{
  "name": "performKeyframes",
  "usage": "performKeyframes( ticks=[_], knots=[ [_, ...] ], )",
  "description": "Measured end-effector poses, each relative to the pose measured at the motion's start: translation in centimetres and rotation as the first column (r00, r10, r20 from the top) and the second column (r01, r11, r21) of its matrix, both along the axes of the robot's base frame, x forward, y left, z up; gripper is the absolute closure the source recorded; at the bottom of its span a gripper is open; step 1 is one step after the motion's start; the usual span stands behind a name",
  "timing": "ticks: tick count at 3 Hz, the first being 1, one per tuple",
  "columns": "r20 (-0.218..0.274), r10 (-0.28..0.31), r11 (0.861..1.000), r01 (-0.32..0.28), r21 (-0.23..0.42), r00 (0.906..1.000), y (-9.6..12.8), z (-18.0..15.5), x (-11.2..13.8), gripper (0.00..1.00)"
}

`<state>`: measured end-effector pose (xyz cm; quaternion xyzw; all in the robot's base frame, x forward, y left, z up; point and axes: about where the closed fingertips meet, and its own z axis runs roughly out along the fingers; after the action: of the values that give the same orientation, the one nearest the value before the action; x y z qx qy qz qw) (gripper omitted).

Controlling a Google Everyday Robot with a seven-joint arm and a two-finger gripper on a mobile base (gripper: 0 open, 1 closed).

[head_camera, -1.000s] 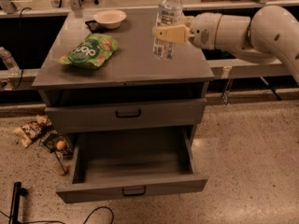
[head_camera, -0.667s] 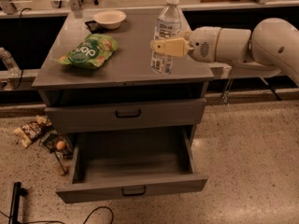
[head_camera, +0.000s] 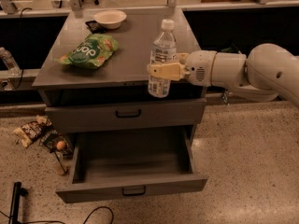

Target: Place blue plastic bottle into middle drawer

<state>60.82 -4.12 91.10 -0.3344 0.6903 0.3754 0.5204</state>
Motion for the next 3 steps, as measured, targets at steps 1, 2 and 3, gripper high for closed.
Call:
performKeyframes(
  ticks=[1, 2, 3],
  knots=[
    [-0.028, -0.009, 0.999, 0.011, 0.040, 0.9996, 0.7, -2.6, -0.9, 1.00],
    [-0.032, -0.002, 0.998, 0.004, 0.056, 0.9995, 1.8, -6.8, -2.2, 1.00],
    [-0.013, 0.038, 0.999, -0.038, 0.023, 0.9992, 2.9, -10.7, -3.4, 1.00]
  ],
)
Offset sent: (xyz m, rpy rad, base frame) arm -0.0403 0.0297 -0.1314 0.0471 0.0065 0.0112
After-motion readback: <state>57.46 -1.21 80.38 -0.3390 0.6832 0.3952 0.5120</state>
